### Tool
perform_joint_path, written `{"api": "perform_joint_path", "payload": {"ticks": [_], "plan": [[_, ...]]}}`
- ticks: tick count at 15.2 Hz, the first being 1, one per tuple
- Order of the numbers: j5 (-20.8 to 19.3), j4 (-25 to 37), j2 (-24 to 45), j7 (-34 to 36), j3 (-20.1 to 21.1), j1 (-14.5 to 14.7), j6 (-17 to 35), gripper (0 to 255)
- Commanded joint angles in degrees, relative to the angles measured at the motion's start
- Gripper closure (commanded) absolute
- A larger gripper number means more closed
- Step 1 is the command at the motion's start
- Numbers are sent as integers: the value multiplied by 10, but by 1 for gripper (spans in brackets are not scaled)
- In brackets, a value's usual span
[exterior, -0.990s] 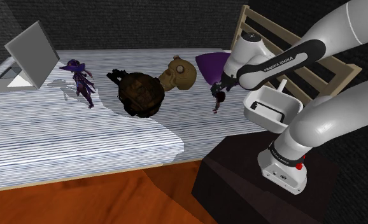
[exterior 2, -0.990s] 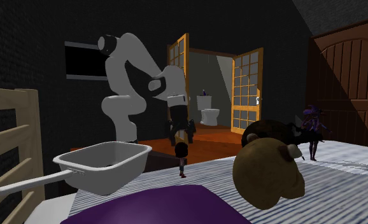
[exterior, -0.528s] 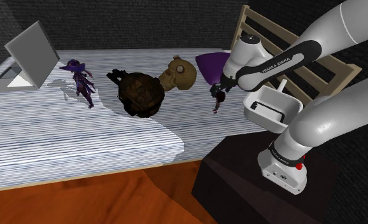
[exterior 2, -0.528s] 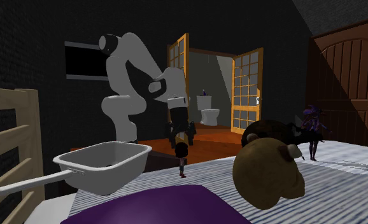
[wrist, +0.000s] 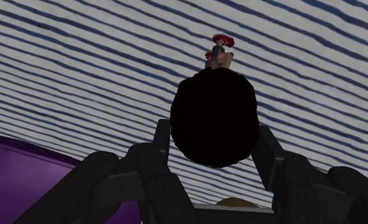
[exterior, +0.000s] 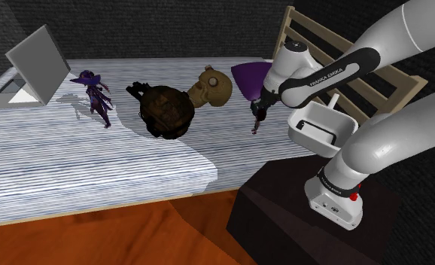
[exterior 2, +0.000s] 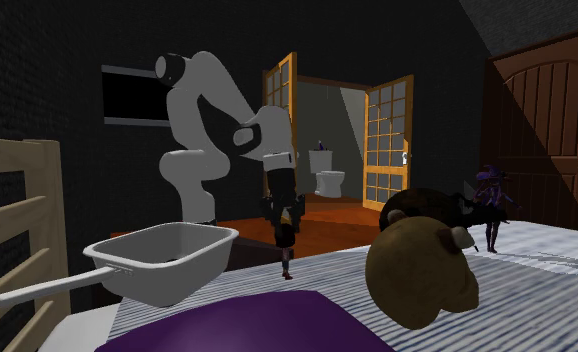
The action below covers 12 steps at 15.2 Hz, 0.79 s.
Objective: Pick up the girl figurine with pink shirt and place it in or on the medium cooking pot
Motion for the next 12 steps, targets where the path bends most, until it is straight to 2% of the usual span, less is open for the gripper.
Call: {"api": "perform_joint_path", "payload": {"ticks": [1,4,12], "plan": [[0,0,0,0,0,0,0,255],[0,0,0,0,0,0,0,255],[21,25,-60,-20,-8,15,-85,255]]}}
